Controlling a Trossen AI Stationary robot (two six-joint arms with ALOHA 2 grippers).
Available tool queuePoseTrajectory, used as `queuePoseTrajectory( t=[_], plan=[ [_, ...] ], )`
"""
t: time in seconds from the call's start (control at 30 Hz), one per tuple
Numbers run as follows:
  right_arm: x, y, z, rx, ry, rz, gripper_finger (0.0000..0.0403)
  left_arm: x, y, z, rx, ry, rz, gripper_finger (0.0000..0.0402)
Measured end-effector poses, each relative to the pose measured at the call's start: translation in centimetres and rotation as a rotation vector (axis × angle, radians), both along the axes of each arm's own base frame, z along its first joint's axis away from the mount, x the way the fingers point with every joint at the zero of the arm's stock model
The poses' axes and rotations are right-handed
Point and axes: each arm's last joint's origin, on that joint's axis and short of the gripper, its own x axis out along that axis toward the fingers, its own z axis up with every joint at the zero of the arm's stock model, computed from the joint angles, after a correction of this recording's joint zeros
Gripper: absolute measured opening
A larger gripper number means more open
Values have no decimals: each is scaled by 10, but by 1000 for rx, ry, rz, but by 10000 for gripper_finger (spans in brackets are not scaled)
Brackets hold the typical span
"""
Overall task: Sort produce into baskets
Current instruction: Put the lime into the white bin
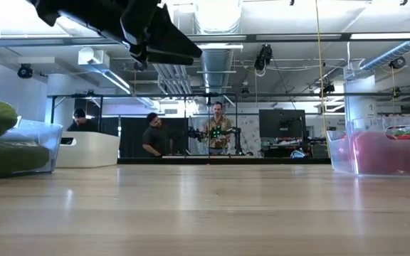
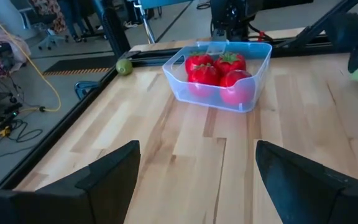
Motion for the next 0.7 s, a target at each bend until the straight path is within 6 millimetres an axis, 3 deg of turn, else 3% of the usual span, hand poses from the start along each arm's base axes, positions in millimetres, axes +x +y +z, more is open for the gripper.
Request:
queuePoseTrajectory(
  t=[0.13,0.37,0.53,0.7],
  plan=[
    [17,-11,19,13,-64,11,160,-1,0,-1,-3,8,1,302],
    [72,-48,62,-139,-419,134,184,-5,-9,0,-20,128,-13,302],
    [124,-101,70,-252,-535,196,177,-10,-20,-4,-38,171,-37,302],
    [167,-170,58,-216,-612,136,170,-21,-33,-6,-84,220,-55,302]
  ],
)
